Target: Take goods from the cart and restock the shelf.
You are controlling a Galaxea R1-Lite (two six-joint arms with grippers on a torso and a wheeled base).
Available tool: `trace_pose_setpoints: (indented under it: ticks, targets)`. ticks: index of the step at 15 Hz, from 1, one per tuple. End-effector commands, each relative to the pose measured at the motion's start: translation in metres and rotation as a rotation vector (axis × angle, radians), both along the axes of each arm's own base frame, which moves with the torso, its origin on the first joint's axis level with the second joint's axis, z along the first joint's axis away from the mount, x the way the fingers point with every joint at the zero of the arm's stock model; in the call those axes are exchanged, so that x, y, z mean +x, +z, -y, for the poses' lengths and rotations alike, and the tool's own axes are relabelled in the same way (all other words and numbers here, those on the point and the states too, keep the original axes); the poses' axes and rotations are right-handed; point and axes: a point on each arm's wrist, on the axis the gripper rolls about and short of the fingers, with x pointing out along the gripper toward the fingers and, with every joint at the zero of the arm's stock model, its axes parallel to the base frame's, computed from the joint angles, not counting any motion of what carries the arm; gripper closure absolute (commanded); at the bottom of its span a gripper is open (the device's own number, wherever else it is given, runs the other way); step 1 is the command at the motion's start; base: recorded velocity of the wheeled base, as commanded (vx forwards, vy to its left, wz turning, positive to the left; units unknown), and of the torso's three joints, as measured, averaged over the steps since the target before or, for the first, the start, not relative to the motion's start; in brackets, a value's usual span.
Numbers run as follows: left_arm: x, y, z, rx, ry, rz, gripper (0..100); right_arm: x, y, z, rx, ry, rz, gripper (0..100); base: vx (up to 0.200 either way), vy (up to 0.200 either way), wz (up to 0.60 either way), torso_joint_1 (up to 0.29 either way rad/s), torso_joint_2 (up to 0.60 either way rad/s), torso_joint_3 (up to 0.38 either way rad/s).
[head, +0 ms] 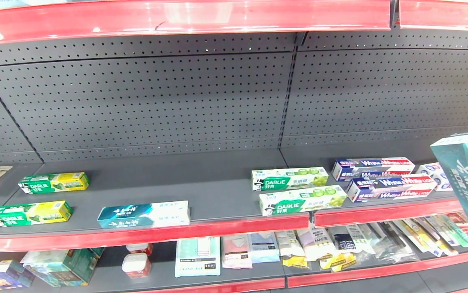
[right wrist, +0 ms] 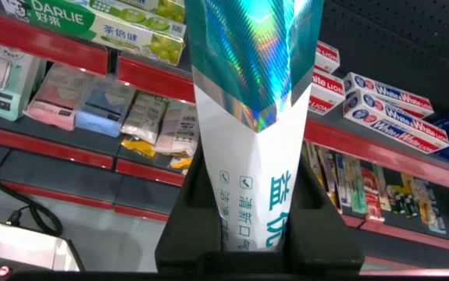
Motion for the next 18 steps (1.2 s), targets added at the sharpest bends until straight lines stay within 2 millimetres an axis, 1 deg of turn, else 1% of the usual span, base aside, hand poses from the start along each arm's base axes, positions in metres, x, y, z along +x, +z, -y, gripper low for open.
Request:
trace_pose_setpoints:
  ticks: [1, 3, 15, 16, 18]
  targets:
    - [0.000, 0.000, 0.000, 0.001, 0.001, -0.005, 0, 0.000, -0.001, 0.000, 0.000, 0.000, -0.001, 100, 0.000, 0.000, 0.00, 0.000, 0.00, 0.000]
    - [0.000, 0.000, 0.000, 0.001, 0.002, -0.005, 0, 0.001, -0.001, 0.000, 0.000, 0.000, -0.006, 100, 0.000, 0.000, 0.00, 0.000, 0.00, 0.000]
    - [0.000, 0.000, 0.000, 0.003, 0.005, -0.005, 0, 0.001, 0.002, 0.000, -0.001, 0.002, 0.004, 100, 0.000, 0.000, 0.60, 0.004, 0.00, 0.002]
    - [0.000, 0.000, 0.000, 0.003, 0.005, -0.005, 0, 0.001, 0.003, 0.000, -0.003, 0.003, 0.007, 100, 0.000, 0.000, 0.00, 0.000, 0.00, 0.000]
    - [0.000, 0.000, 0.000, 0.003, 0.005, -0.005, 0, 0.016, 0.017, -0.003, -0.010, 0.068, -0.005, 100, 0.000, 0.000, 0.00, 0.000, 0.00, 0.000]
